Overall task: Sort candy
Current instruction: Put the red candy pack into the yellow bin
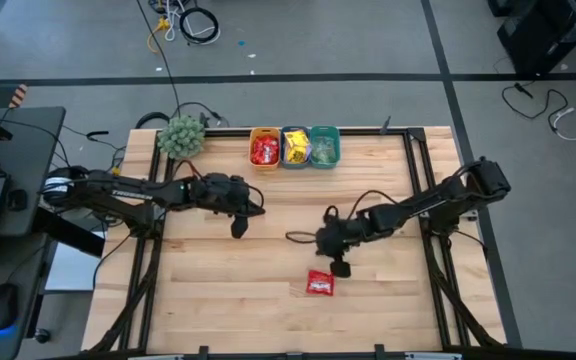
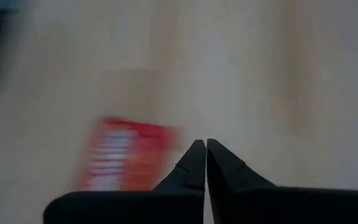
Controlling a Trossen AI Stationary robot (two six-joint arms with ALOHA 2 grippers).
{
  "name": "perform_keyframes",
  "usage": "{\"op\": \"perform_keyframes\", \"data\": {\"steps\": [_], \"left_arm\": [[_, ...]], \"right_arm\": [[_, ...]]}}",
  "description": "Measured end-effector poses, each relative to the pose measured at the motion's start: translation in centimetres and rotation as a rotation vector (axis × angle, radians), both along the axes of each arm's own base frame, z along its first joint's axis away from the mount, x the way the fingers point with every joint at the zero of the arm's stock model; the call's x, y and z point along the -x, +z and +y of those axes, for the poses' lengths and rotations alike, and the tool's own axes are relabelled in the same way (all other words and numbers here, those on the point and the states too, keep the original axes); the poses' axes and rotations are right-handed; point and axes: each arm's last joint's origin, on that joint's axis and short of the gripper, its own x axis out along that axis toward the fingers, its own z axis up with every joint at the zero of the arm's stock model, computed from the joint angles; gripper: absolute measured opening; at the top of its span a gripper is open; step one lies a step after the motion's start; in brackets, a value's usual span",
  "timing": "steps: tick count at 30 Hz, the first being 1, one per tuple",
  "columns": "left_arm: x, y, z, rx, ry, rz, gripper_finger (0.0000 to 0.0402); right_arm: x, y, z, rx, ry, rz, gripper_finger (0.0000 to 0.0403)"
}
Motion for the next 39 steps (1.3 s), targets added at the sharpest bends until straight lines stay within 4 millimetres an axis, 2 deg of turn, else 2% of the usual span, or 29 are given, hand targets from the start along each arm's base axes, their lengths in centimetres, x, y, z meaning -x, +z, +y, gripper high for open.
{"op": "perform_keyframes", "data": {"steps": [3, 8, 14, 19, 26, 34, 39], "left_arm": [[-0.3, -0.4, -0.4, 0.009, -0.029, 0.016, 0.0000], [-0.8, -0.8, -0.9, 0.007, -0.052, 0.004, 0.0000], [-1.1, -0.6, -1.4, 0.002, -0.074, -0.032, 0.0000], [-1.0, -0.6, -1.6, 0.001, -0.078, -0.026, 0.0000], [-1.0, -0.6, -1.6, 0.003, -0.075, -0.024, 0.0000], [-1.1, -0.9, -1.5, 0.094, -0.021, -0.002, 0.0002], [-1.5, -2.2, -1.5, 0.130, 0.012, 0.053, 0.0024]], "right_arm": [[-0.1, 0.9, 1.4, -0.131, 0.135, -0.002, 0.0004], [0.6, 0.1, 3.2, -0.182, 0.168, 0.064, 0.0001], [0.0, -2.6, 4.4, -0.191, 0.182, 0.102, 0.0000], [-1.2, -4.7, 4.0, -0.184, 0.159, 0.095, 0.0003], [-2.2, -4.8, 1.7, -0.164, 0.083, 0.053, 0.0001], [-3.1, -4.6, -2.6, -0.069, 0.022, -0.012, 0.0001], [-3.8, -4.2, -5.3, -0.021, -0.013, -0.098, 0.0000]]}}
